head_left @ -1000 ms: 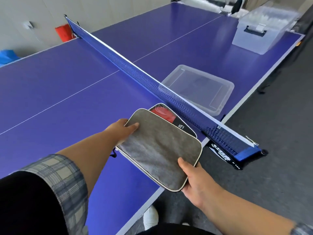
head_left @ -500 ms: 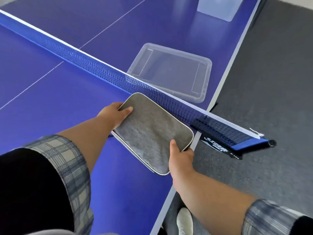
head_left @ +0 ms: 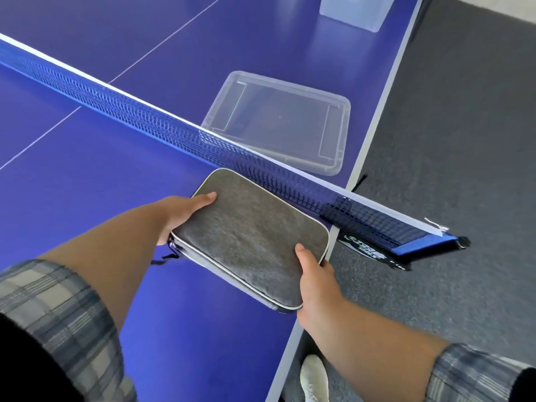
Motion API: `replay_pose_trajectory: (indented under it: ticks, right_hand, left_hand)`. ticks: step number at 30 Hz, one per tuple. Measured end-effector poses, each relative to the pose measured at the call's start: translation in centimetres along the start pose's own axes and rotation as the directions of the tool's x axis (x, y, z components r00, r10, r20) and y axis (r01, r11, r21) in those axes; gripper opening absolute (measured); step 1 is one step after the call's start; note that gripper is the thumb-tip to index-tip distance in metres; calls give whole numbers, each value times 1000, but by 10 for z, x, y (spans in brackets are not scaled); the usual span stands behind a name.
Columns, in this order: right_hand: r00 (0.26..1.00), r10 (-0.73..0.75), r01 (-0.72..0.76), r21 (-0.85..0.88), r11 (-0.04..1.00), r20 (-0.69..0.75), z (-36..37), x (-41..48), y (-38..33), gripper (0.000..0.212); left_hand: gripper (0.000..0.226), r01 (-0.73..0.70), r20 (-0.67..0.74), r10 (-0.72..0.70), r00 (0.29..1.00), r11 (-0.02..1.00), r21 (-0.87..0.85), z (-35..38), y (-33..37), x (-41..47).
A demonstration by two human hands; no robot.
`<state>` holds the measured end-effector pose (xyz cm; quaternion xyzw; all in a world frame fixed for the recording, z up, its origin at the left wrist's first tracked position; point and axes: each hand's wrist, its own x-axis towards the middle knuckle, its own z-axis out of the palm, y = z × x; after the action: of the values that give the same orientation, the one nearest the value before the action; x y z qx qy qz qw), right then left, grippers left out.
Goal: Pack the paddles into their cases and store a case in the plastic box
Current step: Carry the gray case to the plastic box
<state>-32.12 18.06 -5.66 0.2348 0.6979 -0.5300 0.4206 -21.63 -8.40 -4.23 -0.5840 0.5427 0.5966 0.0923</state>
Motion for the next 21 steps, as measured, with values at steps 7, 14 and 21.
replay_pose_trajectory:
  ticks: [7,14,21]
  right_hand:
    - [981,-115,98,114,989,156,-30,-43,-34,47]
    - [876,-417,383,176,907,243,-89,-76,-127,52]
    - [730,-630,610,165,775,264,-219,-70,-217,54]
  left_hand:
    - [78,-169,38,170,985,986,-6,-14,19,-85]
    - [73,-450,-17,450,893,893,-4,17,88,-173]
    - [66,-622,-125,622,773,782,49,145,147,-224]
